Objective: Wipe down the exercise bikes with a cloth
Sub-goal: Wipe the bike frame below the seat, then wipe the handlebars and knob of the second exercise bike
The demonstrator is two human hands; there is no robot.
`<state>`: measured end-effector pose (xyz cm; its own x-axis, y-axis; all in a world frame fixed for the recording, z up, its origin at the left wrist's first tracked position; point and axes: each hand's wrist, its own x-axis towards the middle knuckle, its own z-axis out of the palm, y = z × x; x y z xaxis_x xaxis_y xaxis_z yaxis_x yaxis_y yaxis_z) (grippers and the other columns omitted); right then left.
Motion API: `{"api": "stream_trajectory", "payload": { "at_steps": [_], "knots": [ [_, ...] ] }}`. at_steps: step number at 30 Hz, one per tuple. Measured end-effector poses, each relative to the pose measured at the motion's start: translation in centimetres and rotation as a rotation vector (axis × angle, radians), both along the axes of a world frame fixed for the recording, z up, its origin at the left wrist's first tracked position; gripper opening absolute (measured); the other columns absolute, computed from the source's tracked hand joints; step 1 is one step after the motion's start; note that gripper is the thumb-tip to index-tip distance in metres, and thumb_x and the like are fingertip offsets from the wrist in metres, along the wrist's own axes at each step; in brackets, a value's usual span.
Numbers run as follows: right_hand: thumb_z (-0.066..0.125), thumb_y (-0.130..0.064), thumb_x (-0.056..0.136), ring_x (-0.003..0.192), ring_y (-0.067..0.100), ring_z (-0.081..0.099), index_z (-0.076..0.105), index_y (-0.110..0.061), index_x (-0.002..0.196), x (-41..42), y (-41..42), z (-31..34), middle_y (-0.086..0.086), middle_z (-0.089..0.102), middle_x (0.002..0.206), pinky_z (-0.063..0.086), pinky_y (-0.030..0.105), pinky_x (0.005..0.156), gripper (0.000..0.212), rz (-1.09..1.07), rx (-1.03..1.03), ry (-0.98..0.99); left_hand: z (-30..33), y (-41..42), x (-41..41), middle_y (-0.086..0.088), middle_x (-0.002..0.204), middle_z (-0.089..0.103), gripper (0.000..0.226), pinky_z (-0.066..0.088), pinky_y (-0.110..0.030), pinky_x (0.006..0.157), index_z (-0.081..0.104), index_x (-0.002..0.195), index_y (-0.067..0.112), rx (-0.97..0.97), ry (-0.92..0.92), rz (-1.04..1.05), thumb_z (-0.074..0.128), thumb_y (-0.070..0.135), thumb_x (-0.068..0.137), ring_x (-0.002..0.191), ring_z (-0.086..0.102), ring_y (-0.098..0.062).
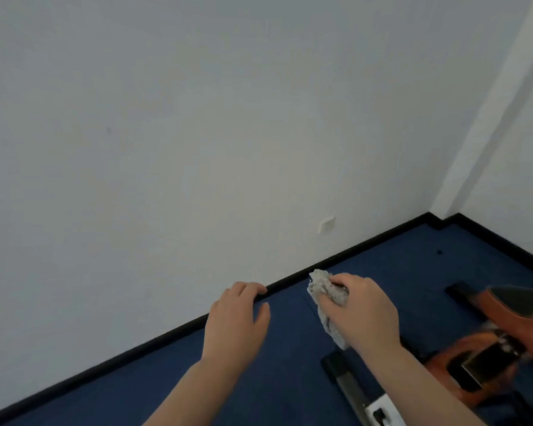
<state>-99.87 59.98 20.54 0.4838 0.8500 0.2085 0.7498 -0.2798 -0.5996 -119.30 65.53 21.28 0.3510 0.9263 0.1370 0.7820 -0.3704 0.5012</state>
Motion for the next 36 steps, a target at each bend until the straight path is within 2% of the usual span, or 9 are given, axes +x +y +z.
{"api": "stream_trajectory", "payload": {
  "at_steps": [3,8,13,20,23,27,30,32,36],
  "knots": [
    [0.058,-0.064,0.075,0.076,0.002,0.051,0.062,-0.039,0.088,0.6,2.6,1.3,-0.02,0.053,0.072,0.037,0.022,0.055,0.028,-0.048,-0.003,0.004,0.2,3.9,1.1,0.016,0.113,0.055,0.023,0.046,-0.031,0.09,0.058,0.113,0.029,-0.043,-0.073,-0.026,0.05,0.028,0.092,0.103,0.053,-0.007],
    [0.055,-0.068,0.073,0.078,0.001,0.051,0.063,-0.041,0.098,2.6,6.3,1.9,-0.02,0.054,0.078,0.037,0.019,0.057,0.037,-0.209,-0.037,0.005,0.1,10.6,4.3,0.02,0.112,0.053,0.022,0.045,-0.026,0.089,0.056,0.113,0.034,-0.063,-0.111,-0.164,0.05,0.031,0.092,0.105,0.051,-0.003],
    [0.055,-0.065,0.076,0.082,-0.001,0.049,0.064,-0.04,0.102,5.2,11.2,2.2,-0.022,0.055,0.081,0.036,0.02,0.06,0.037,-0.427,-0.063,-0.012,0.6,18.7,9.5,0.017,0.113,0.054,0.023,0.04,-0.021,0.086,0.058,0.115,0.03,-0.076,-0.125,-0.394,0.05,0.029,0.093,0.103,0.051,-0.003],
    [0.053,-0.068,0.074,0.081,-0.002,0.048,0.063,-0.039,0.1,8.0,16.0,4.0,-0.022,0.054,0.079,0.038,0.021,0.061,0.039,-0.753,0.0,-0.064,3.1,28.8,17.0,0.016,0.11,0.056,0.021,0.044,-0.026,0.086,0.059,0.112,0.03,-0.056,-0.193,-0.658,0.052,0.028,0.092,0.1,0.053,-0.005],
    [0.056,-0.064,0.075,0.08,0.001,0.051,0.065,-0.036,0.096,8.9,16.1,4.7,-0.019,0.055,0.077,0.041,0.022,0.06,0.036,-0.849,-0.013,-0.074,3.2,30.1,20.5,0.015,0.107,0.056,0.02,0.044,-0.025,0.084,0.059,0.11,0.03,-0.112,-0.227,-0.757,0.053,0.027,0.092,0.1,0.053,-0.005],
    [0.057,-0.064,0.076,0.088,0.004,0.054,0.064,-0.037,0.105,10.9,15.6,4.9,-0.02,0.059,0.086,0.04,0.022,0.062,0.04,-1.0,-0.048,-0.062,2.3,30.6,25.0,0.022,0.107,0.053,0.018,0.037,-0.015,0.075,0.054,0.106,0.04,-0.191,-0.247,-0.886,0.054,0.029,0.092,0.1,0.052,0.001],
    [0.058,-0.062,0.077,0.092,0.005,0.057,0.065,-0.035,0.109,12.9,15.6,4.5,-0.017,0.063,0.094,0.047,0.025,0.069,0.042,-1.073,-0.046,-0.053,1.6,30.5,28.5,0.016,0.111,0.057,0.02,0.044,-0.022,0.084,0.059,0.11,0.032,-0.219,-0.255,-0.954,0.056,0.026,0.091,0.101,0.055,-0.003],
    [0.06,-0.061,0.077,0.092,0.006,0.057,0.066,-0.032,0.108,14.6,15.8,4.1,-0.015,0.065,0.096,0.046,0.024,0.07,0.043,-1.105,-0.038,-0.065,1.3,30.2,31.0,0.014,0.112,0.058,0.021,0.047,-0.03,0.09,0.059,0.111,0.03,-0.237,-0.263,-0.997,0.056,0.026,0.091,0.104,0.055,-0.005],
    [0.059,-0.062,0.075,0.09,0.003,0.058,0.067,-0.033,0.105,19.0,16.1,3.9,-0.016,0.066,0.094,0.046,0.024,0.068,0.042,-1.162,-0.013,-0.049,1.5,30.8,36.4,0.016,0.114,0.057,0.022,0.048,-0.033,0.091,0.059,0.112,0.031,-0.224,-0.221,-1.077,0.054,0.027,0.091,0.106,0.054,-0.004]
  ]
}}
